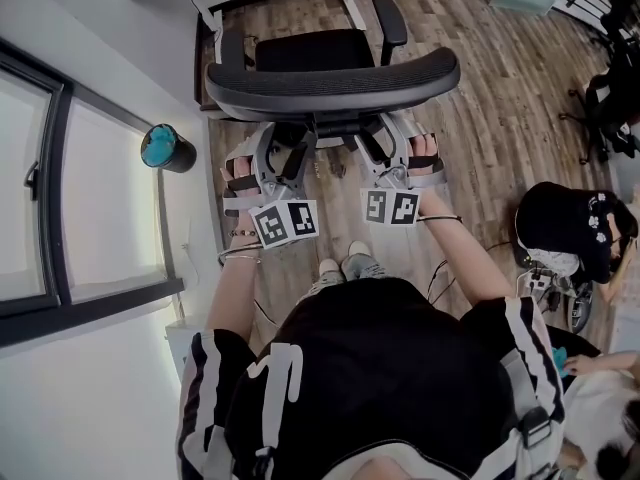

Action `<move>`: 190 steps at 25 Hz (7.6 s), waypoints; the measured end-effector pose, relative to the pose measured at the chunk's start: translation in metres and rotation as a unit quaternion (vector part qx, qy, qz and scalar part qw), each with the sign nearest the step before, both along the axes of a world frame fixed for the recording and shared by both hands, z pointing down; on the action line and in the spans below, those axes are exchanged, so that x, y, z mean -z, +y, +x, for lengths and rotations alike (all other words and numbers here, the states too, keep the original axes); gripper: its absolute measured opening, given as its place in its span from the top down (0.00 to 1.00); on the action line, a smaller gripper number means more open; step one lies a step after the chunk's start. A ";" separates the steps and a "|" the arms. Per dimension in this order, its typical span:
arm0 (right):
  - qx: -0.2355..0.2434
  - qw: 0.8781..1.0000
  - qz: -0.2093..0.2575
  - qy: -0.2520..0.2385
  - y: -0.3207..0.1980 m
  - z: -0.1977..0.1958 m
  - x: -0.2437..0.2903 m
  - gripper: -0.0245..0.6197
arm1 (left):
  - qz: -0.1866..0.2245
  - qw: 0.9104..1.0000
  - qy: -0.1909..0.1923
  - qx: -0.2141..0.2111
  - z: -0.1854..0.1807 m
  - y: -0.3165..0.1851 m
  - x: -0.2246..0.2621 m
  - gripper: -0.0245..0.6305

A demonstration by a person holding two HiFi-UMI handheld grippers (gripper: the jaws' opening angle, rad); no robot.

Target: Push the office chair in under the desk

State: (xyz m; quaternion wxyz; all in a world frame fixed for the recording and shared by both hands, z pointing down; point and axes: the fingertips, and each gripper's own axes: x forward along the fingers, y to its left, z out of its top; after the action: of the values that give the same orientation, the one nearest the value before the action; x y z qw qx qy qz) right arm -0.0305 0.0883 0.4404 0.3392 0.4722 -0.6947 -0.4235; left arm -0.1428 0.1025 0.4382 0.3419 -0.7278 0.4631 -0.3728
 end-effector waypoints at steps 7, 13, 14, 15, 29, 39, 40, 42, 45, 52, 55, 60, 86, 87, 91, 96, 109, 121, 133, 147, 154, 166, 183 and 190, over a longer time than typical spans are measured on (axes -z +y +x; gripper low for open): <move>-0.006 1.000 0.012 0.008 -0.016 -0.002 -0.004 0.44 | 0.027 0.999 -0.017 0.016 -0.005 -0.016 0.002 0.42; -0.008 1.000 0.012 0.015 -0.024 -0.006 -0.006 0.44 | 0.032 0.998 -0.045 0.025 -0.009 -0.025 -0.004 0.41; -0.008 1.000 0.011 0.016 -0.026 -0.007 -0.007 0.44 | 0.034 0.998 -0.050 0.026 -0.008 -0.027 -0.005 0.41; -0.008 1.000 0.010 0.017 -0.027 -0.007 -0.007 0.44 | 0.034 0.998 -0.053 0.028 -0.008 -0.028 -0.005 0.41; -0.005 0.999 0.023 0.028 -0.038 -0.007 -0.004 0.44 | 0.042 0.994 -0.093 0.050 0.007 -0.048 -0.009 0.41; 0.018 0.997 0.048 0.059 -0.044 -0.008 -0.004 0.44 | 0.083 0.993 -0.073 0.046 0.011 -0.050 -0.001 0.51; 0.021 0.997 0.050 0.059 -0.045 -0.008 -0.004 0.44 | 0.083 0.993 -0.074 0.047 0.012 -0.051 -0.001 0.51; 0.029 0.997 0.054 0.052 -0.048 -0.009 -0.002 0.45 | 0.084 0.993 -0.073 0.050 0.012 -0.052 -0.001 0.51; 0.035 0.997 0.060 0.033 -0.052 -0.011 0.001 0.45 | 0.084 0.993 -0.063 0.045 0.014 -0.052 0.000 0.51; 0.037 0.996 0.067 0.054 -0.056 -0.007 0.000 0.45 | 0.116 0.989 -0.077 0.058 0.014 -0.056 0.005 0.59; 0.037 0.996 0.064 0.059 -0.061 -0.006 -0.001 0.45 | 0.116 0.988 -0.079 0.065 0.016 -0.062 0.004 0.59; 0.032 0.997 0.054 0.048 -0.075 0.002 -0.001 0.45 | 0.118 0.987 -0.088 0.059 0.025 -0.072 0.002 0.59; 0.045 0.996 0.049 0.059 -0.120 -0.009 -0.005 0.44 | 0.137 0.982 -0.089 0.091 0.014 -0.124 0.002 0.59; 0.048 0.996 0.051 0.064 -0.121 -0.010 -0.004 0.44 | 0.137 0.982 -0.085 0.095 0.013 -0.126 0.003 0.59; 0.060 0.994 0.057 0.078 -0.123 -0.010 -0.007 0.45 | 0.138 0.981 -0.088 0.103 0.011 -0.132 0.001 0.58; 0.064 0.994 0.059 0.071 -0.136 -0.016 -0.004 0.45 | 0.138 0.980 -0.083 0.114 0.006 -0.147 0.003 0.58; 0.100 0.990 0.055 0.077 -0.163 -0.017 -0.006 0.45 | 0.126 0.980 -0.083 0.130 0.004 -0.181 0.002 0.58; 0.107 0.991 0.049 0.069 -0.190 0.001 -0.002 0.45 | 0.154 0.977 -0.084 0.117 0.023 -0.204 0.005 0.58; 0.118 0.988 0.052 0.081 -0.228 -0.001 -0.002 0.45 | 0.142 0.979 -0.096 0.113 0.021 -0.247 0.008 0.59; 0.135 0.988 0.031 0.070 -0.276 0.024 -0.004 0.45 | 0.160 0.976 -0.105 0.108 0.049 -0.288 0.002 0.63; 0.136 0.988 0.030 0.067 -0.304 0.034 0.000 0.45 | 0.162 0.975 -0.112 0.107 0.061 -0.314 0.006 0.63; 0.149 0.987 0.038 0.053 -0.354 0.092 -0.001 0.44 | 0.179 0.976 -0.104 0.068 0.123 -0.340 0.003 0.63; 0.163 0.984 0.023 0.061 -0.411 0.101 -0.004 0.42 | 0.164 0.977 -0.109 0.081 0.133 -0.403 0.003 0.63; 0.174 0.982 0.034 0.071 -0.422 0.109 -0.003 0.42 | 0.168 0.977 -0.106 0.079 0.141 -0.411 0.003 0.63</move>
State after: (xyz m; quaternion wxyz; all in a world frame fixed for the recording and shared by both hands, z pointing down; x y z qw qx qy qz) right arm 0.0785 -0.3338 0.4435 0.2927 0.3245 -0.7251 -0.5322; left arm -0.0018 -0.3085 0.4348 0.4759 -0.5778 0.5362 -0.3901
